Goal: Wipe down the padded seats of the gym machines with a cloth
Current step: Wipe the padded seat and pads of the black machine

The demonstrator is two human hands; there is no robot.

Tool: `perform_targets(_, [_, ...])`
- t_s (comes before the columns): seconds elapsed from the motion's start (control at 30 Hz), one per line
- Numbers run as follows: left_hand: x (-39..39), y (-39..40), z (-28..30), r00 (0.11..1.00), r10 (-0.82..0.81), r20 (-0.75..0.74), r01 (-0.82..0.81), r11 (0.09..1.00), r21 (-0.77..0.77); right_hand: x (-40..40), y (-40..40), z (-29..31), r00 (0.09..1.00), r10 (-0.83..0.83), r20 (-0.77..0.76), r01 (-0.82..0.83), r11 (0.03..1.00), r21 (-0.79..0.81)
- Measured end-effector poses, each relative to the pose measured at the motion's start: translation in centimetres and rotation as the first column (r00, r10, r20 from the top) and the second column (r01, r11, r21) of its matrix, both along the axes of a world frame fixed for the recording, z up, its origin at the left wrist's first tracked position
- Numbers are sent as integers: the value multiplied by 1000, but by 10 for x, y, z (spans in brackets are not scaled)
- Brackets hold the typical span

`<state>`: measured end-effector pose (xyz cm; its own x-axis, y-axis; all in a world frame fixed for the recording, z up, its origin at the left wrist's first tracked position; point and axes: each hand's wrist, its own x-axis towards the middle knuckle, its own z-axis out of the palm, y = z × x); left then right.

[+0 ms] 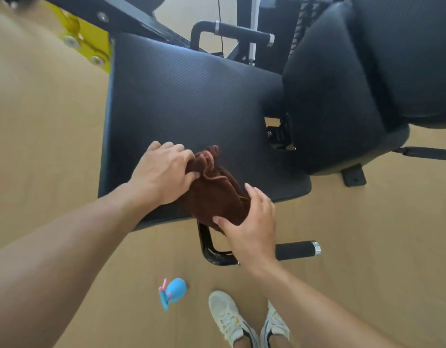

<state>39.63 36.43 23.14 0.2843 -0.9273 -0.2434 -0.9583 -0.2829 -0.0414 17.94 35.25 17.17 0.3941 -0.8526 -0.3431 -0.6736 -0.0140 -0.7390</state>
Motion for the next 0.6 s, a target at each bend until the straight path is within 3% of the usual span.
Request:
perform_targets(0.07, [-4, 26, 5, 999, 35, 24, -35, 999, 7, -4, -1, -1, 994, 21, -107, -18, 1000, 24])
perform_targets(0.13, [-5, 59, 10, 990, 141, 22, -140, 990, -22, -2, -3, 7, 996, 73, -51, -74, 997, -8])
perform_targets(0.23, [-4, 115, 21, 922, 387, -7, -386, 917, -104, 12, -3, 32, 959, 283, -20, -284, 959, -17])
perform_targets(0.3, [-3, 148, 29, 828, 559, -40, -558, 816, -150, 30, -1, 59, 920, 384, 81, -391, 914, 108])
perform_targets(0.4, [3, 179, 40, 590, 798, -119, -804, 568, -175, 64, 6, 96, 868, 457, 192, -489, 854, 178])
perform_targets(0.5, [13, 190, 48, 393, 865, -313, -918, 348, -192, 100, 10, 123, 815, 568, 113, -566, 823, -53])
perform_targets(0.6, [17, 190, 60, 273, 782, -561, -961, 199, -190, 125, 15, 134, 888, 459, -15, -424, 807, -411])
